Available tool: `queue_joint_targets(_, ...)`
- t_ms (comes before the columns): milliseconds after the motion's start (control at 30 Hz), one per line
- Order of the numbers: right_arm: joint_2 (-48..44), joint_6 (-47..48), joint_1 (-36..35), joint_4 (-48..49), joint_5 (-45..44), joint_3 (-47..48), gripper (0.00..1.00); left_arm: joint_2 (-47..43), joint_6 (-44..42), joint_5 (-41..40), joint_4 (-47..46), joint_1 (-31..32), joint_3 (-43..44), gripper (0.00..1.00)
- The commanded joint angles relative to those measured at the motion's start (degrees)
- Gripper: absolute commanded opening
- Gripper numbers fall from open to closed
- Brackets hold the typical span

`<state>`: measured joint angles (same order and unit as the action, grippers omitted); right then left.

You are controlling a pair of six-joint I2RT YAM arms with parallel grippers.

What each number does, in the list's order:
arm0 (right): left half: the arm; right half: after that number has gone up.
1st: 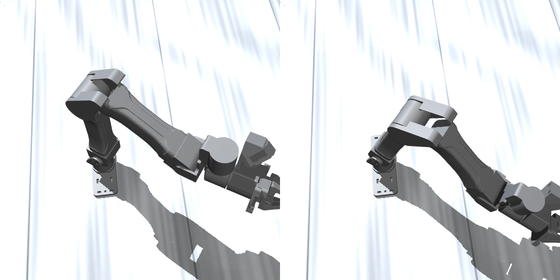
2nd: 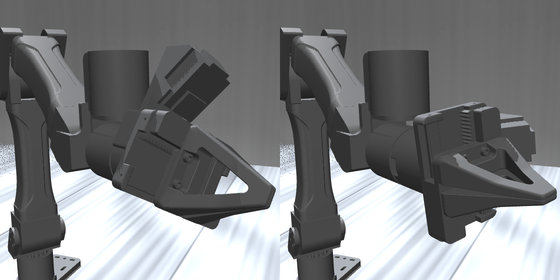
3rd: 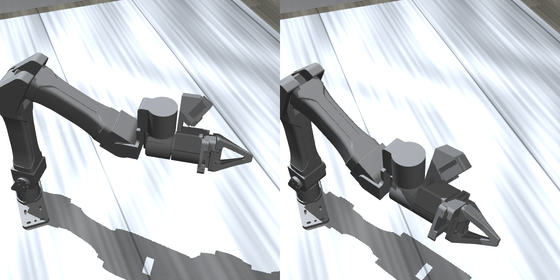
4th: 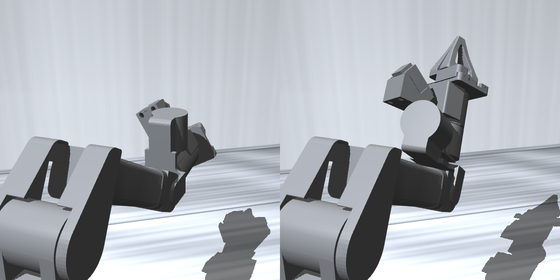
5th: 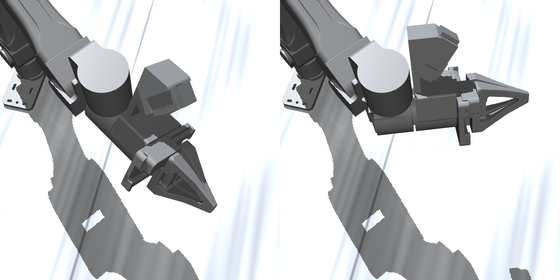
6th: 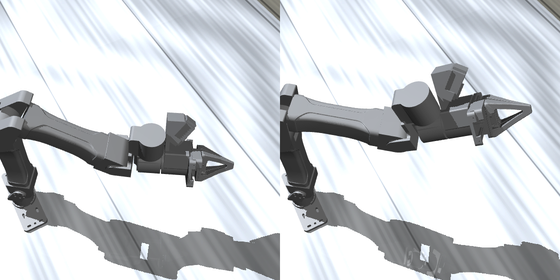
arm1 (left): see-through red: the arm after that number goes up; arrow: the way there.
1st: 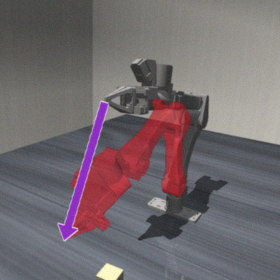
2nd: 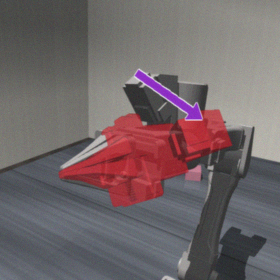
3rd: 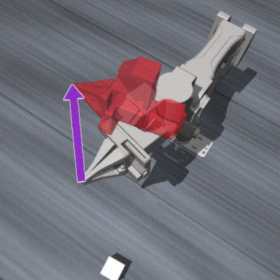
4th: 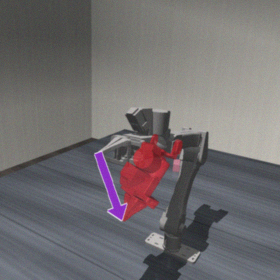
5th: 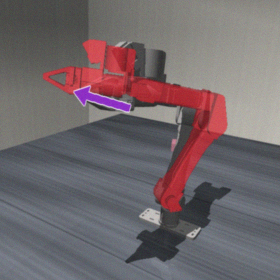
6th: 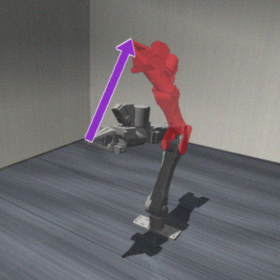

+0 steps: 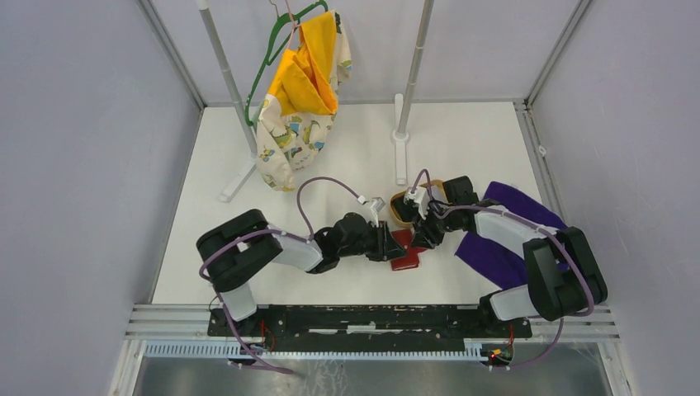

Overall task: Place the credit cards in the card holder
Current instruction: Insert the credit card into the card holder.

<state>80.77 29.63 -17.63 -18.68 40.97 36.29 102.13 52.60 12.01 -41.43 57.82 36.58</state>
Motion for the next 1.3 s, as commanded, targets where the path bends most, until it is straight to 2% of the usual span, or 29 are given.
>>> queue_joint_targets(0,1.7,1.2,-0.9,-0.3,-4.5,1.2,0.38,-10.0,-5.9,-6.2,2.1,0.4,-3.1,0.40)
queue_joint_targets(33,1.9,1.6,-1.2,-0.4,-4.7,1.3,0.38,-12.4,-6.8,-8.0,3.9,0.3,-3.5,0.50)
queue_joint_targets(100,2.9,2.9,-2.3,-1.5,-4.7,1.9,0.38,-14.9,-8.3,-11.5,9.1,-0.1,-3.6,0.62)
queue_joint_targets(133,3.6,3.8,-3.1,-2.0,-4.5,2.3,0.38,-15.5,-9.1,-11.8,11.0,-0.7,-3.6,0.64)
queue_joint_targets(333,6.5,8.9,-9.5,-5.0,-2.8,5.1,0.38,-17.6,-15.6,-11.8,16.7,-4.0,-3.9,0.65)
queue_joint_targets(533,7.4,18.8,-15.7,-8.7,0.6,6.8,0.40,-22.5,-24.3,-14.3,16.5,-4.8,-9.8,0.64)
queue_joint_targets(800,7.7,31.6,-21.4,-12.1,0.0,7.8,0.41,-25.9,-28.6,-5.8,17.2,-5.4,-12.5,0.64)
queue_joint_targets(1033,6.4,38.9,-22.5,-13.2,-1.5,6.7,0.41,-17.6,-25.2,4.9,13.0,-5.4,-12.1,0.52)
queue_joint_targets(1100,5.3,39.8,-22.6,-12.4,-1.9,5.8,0.42,-15.4,-24.0,5.8,12.1,-5.5,-11.8,0.49)
queue_joint_targets(1267,4.6,40.1,-23.3,-11.7,-2.7,5.4,0.42,-10.8,-21.1,7.3,9.5,-5.5,-10.4,0.34)
